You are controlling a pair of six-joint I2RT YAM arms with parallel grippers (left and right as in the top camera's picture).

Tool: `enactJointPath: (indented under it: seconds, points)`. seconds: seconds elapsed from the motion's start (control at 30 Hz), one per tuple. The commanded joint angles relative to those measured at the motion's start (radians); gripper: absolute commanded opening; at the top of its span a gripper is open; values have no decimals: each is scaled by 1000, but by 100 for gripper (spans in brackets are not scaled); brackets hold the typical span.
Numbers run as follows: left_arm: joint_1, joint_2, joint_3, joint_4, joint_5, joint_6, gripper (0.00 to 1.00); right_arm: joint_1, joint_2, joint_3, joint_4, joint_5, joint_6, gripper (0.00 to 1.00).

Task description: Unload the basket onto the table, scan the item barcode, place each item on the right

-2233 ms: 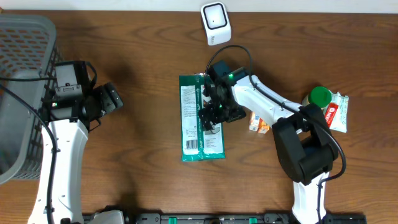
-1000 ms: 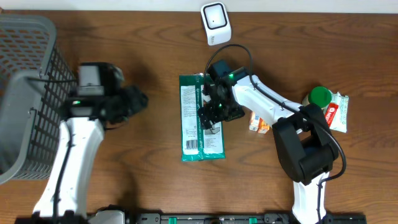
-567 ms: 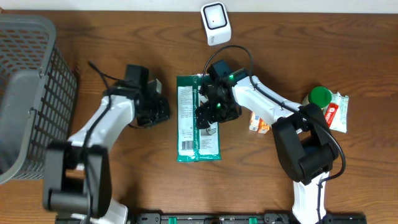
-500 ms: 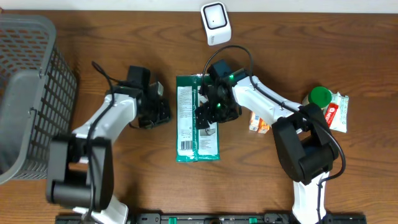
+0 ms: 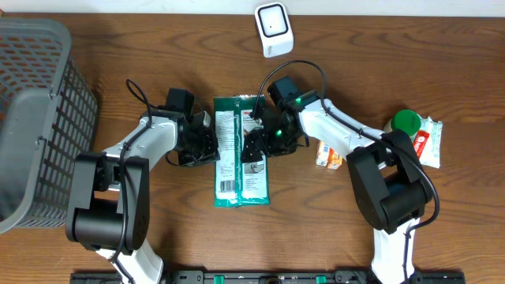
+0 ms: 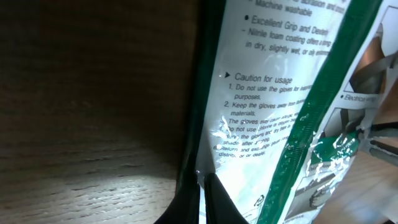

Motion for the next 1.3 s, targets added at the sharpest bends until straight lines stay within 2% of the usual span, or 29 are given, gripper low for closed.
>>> enactJointPath:
  seconds: [0.0, 0.13, 0.33, 0.53, 0.67, 0.8, 0.97, 1.07, 1.27]
  points:
    - [-1, 9, -11, 1, -43, 21, 8, -2, 17, -26, 2, -42, 15, 86]
    - [-1, 10, -11, 6, -43, 21, 8, 0, 17, -27, 10, -50, 43, 85]
    - [-1, 18, -12, 5, -69, 21, 7, 1, 17, -69, 92, -131, 61, 75]
    - [-1, 19, -13, 10, -69, 21, 8, 5, 17, -106, 180, -212, 64, 72]
    - [-1, 19, -13, 9, -69, 21, 8, 19, 17, -107, 210, -242, 55, 64]
    - [-1, 19, -13, 10, -69, 21, 8, 33, 17, -107, 235, -298, 37, 62]
    - [-1, 19, -13, 12, -69, 21, 7, 58, 17, -107, 264, -303, 37, 44]
    - [-1, 19, -13, 12, -69, 21, 8, 74, 17, -107, 288, -299, 37, 44]
    - [-1, 19, -13, 13, -68, 21, 8, 80, 17, -107, 297, -268, 43, 54]
